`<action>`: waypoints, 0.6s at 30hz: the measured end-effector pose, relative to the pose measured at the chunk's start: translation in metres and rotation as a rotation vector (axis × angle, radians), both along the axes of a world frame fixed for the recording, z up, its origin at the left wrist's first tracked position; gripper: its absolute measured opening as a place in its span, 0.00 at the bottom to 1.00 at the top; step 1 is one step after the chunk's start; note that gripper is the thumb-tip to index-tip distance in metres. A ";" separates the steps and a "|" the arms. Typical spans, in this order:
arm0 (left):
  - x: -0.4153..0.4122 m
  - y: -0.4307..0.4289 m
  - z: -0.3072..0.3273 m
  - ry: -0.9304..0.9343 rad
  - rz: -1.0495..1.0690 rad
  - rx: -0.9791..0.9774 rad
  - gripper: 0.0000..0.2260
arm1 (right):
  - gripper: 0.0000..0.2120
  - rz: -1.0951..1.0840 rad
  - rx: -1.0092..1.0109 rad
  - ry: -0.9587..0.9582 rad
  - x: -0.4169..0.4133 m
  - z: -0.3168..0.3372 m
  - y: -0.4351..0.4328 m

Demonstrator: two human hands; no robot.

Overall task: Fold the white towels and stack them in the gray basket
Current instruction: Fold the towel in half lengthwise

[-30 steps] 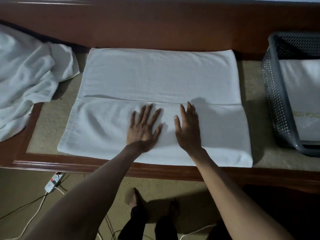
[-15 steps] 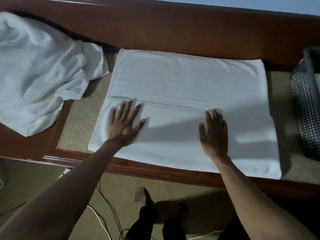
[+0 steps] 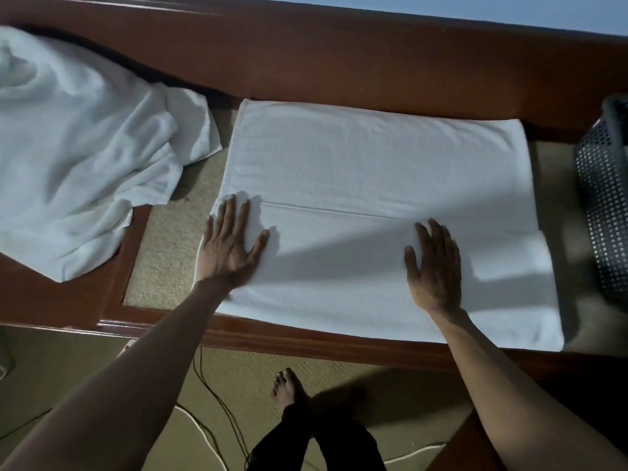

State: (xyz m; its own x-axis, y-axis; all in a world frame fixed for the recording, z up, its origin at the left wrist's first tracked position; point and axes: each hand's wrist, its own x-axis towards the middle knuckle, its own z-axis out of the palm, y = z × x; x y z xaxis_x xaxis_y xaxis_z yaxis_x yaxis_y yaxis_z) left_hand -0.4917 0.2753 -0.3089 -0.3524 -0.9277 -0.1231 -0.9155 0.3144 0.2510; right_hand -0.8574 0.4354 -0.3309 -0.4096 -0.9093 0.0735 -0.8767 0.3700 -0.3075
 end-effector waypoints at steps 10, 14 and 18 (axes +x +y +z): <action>-0.098 -0.064 0.041 0.236 0.145 -0.054 0.13 | 0.14 -0.079 -0.122 -0.071 -0.029 0.033 -0.084; -0.154 -0.113 0.058 0.278 0.022 0.048 0.14 | 0.16 -0.001 0.012 -0.127 -0.060 0.049 -0.144; -0.188 -0.157 0.054 0.141 -0.089 0.112 0.21 | 0.24 0.093 0.224 -0.122 -0.094 0.058 -0.199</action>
